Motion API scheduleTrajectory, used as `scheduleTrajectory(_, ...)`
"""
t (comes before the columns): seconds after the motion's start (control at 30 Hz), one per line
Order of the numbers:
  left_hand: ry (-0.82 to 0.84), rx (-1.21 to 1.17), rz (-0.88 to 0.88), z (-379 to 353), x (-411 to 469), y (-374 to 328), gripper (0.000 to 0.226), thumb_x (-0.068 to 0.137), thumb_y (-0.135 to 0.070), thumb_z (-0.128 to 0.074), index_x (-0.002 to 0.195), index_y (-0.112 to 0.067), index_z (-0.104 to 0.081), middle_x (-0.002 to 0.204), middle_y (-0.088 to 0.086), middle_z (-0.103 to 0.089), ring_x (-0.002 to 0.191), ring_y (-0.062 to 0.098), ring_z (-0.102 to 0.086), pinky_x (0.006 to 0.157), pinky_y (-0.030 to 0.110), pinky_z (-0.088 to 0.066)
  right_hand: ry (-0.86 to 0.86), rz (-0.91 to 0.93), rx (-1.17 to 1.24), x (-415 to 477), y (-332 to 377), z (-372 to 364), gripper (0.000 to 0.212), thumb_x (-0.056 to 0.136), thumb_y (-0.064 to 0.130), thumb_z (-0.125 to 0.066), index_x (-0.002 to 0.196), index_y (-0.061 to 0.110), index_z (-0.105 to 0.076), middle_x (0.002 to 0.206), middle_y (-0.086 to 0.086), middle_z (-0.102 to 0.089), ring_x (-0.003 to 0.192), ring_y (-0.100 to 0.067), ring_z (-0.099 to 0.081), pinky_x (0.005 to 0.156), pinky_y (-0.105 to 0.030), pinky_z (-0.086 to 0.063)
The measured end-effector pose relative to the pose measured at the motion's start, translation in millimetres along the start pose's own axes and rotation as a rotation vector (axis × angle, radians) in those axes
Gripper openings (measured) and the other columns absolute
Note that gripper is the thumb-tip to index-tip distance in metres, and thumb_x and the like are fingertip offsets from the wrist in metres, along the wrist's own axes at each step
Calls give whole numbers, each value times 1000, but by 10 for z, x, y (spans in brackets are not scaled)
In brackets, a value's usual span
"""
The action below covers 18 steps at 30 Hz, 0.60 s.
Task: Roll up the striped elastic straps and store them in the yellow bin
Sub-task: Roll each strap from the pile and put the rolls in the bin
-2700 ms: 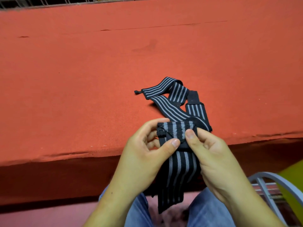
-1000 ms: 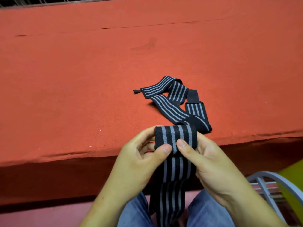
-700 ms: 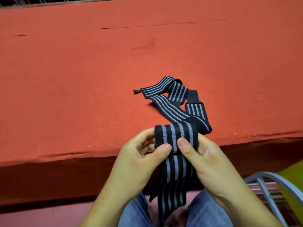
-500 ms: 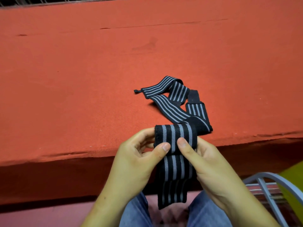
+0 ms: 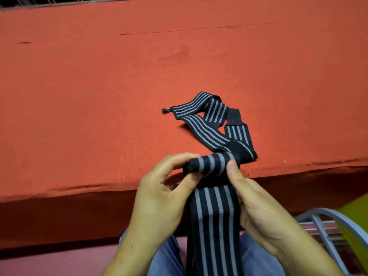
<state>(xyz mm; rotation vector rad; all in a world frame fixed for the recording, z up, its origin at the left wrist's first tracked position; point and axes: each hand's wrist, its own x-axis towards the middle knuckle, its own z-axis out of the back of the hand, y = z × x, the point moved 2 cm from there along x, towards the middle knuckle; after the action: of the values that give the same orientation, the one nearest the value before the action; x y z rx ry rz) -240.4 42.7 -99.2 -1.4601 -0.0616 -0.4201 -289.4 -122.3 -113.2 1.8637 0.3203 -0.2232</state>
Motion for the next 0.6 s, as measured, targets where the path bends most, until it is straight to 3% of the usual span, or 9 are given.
scheduleTrajectory(0.13,44,109,-95,4,-17,-10,36,85,3,-77,101,-30,-75,114,-14,-74,117,13,-68,98,20,-50,32,66,90,-10,54,1,63,79,74,-62,116,26,-81,125,-11,-77,121,-24,-73,107,-40,-56)
scheduleTrajectory(0.23,76,87,-91,-1,-36,24,40,85,10,-75,97,-28,-78,119,-11,-72,121,17,-67,102,29,-53,-13,94,100,-20,107,0,48,90,63,-64,105,22,-84,116,-14,-80,111,-25,-77,95,-34,-62)
scheduleTrajectory(0.4,111,-72,0,-26,-46,41,35,88,0,-73,99,-33,-79,129,-6,-68,126,21,-65,105,35,-53,-36,128,82,-8,108,47,40,91,41,-64,116,16,-80,117,-17,-78,111,-29,-76,85,-31,-62)
scheduleTrajectory(0.53,110,-81,61,-39,-50,19,40,95,8,-65,109,-28,-76,128,-10,-70,125,10,-65,101,22,-52,-48,152,57,-7,113,78,27,95,31,-73,115,14,-80,115,-16,-79,107,-26,-77,80,-27,-61)
scheduleTrajectory(0.6,97,-65,123,-36,-49,26,41,99,7,-58,121,-26,-70,125,-12,-72,121,5,-66,103,22,-51,-66,173,43,-6,105,102,22,93,27,-74,110,15,-81,110,-14,-80,100,-21,-77,75,-24,-60)
